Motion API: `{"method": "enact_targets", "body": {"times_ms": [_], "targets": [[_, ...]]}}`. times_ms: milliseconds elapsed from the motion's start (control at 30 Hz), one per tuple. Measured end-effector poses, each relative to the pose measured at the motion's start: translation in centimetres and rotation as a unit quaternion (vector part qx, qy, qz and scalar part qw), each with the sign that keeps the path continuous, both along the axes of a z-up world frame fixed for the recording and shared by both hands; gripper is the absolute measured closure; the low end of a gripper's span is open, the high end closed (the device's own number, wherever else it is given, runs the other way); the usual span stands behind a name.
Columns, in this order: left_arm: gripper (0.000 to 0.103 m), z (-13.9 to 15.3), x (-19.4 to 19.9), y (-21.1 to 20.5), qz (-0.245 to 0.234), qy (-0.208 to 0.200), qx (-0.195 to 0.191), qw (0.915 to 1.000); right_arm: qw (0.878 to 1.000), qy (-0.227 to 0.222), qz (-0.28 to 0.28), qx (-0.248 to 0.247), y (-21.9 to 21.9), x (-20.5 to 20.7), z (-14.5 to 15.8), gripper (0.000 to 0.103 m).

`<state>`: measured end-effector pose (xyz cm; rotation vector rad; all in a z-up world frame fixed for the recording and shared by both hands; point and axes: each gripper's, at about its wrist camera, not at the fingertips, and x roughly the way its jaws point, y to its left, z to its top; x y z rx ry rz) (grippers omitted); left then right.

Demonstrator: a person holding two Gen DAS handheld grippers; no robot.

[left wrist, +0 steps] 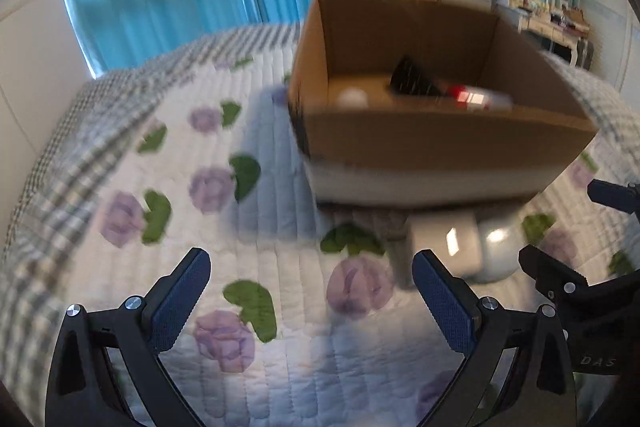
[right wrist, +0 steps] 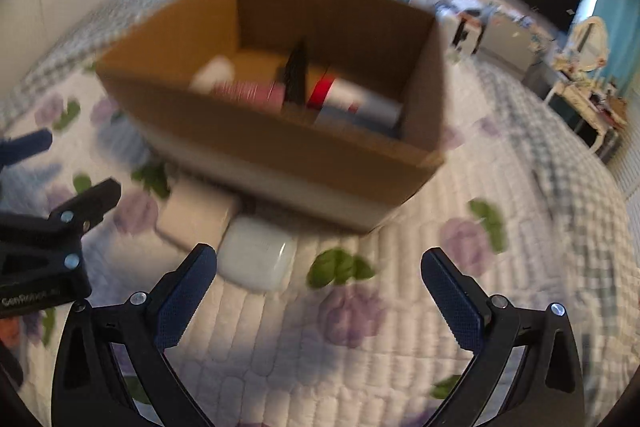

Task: Organize rigid objects
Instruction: 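Grasp the white earbud case with the right tool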

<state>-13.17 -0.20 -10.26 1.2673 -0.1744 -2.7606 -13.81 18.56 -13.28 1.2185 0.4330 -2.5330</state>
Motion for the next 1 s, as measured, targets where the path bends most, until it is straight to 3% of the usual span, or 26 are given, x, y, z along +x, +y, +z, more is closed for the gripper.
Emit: {"method": "enact_targets", "body": {"times_ms": [133, 233, 333, 600, 833, 1000], "targets": [[0.000, -0.6, 0.0, -0.6, 0.009, -0.013, 0.004, 0.9999, 0.999, -0.022, 0.018, 0.026, -1.6, -0.7, -2.0, 0.009], [0.000, -0.4, 0.4, -0.5, 0.004, -0.006, 0.005, 1.0000, 0.999, -0.041, 0.022, 0.023, -2.5, -1.4, -3.5, 0.023], [0.000, -0.6, 0.9, -0.4, 0.003, -0.003, -0.001, 1.0000, 0.999, -0.036, 0.016, 0.004, -2.6, -1.8, -3.6, 0.045], [0.000, -0.6, 0.4, 0.0, -0.011, -0.019, 0.011, 0.9997, 0.999, -0.033, -0.011, -0.028, 0.4, -0.6, -2.1, 0.046], [0.000, -1.0, 0.0, 4.5, -0.039, -0.051, 0.011, 0.9979, 0.997, -0.018, -0.070, -0.036, 5.2, -0.3, 0.2, 0.046], [0.003, -1.9, -1.1, 6.8, -0.046, -0.055, 0.034, 0.9969, 0.994, -0.024, -0.092, -0.056, 6.5, -0.8, 1.0, 0.046]]}}
